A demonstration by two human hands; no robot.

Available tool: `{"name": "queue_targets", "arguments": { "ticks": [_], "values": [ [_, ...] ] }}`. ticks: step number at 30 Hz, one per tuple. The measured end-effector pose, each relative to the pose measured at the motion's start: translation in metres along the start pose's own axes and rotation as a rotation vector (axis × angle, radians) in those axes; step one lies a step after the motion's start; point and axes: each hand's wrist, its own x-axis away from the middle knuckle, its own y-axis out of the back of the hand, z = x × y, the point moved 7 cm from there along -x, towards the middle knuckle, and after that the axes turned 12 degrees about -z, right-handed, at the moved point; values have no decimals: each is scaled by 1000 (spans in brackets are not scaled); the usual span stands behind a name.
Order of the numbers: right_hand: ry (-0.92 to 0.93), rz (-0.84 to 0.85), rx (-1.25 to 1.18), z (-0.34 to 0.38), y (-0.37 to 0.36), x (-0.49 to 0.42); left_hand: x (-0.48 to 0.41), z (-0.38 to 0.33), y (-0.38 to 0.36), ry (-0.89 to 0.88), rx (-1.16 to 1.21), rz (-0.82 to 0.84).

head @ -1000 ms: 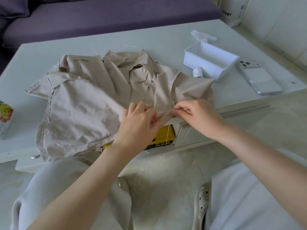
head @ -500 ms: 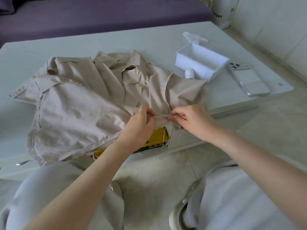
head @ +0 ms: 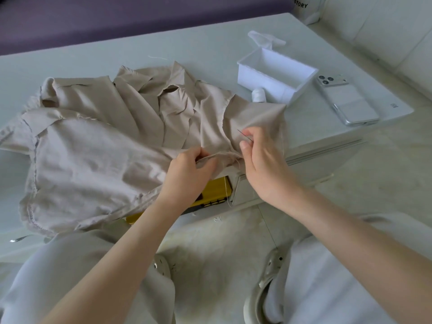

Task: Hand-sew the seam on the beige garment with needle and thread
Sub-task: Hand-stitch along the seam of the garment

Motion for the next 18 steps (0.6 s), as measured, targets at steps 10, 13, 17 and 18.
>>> {"name": "queue_targets", "arguments": {
  "ticks": [10, 13, 17, 18],
  "values": [
    [150, 23, -75, 14, -7, 20, -2, 7, 1, 76, 133, -16],
    [105, 66, -58, 11, -12, 21, -1, 7, 2, 82, 146, -17],
    [71, 101, -25, 9, -16, 23, 0, 6, 2, 90, 154, -18],
    [64, 107, -22, 8, -17, 23, 0, 6, 2, 88, 152, -19]
  ]
}}
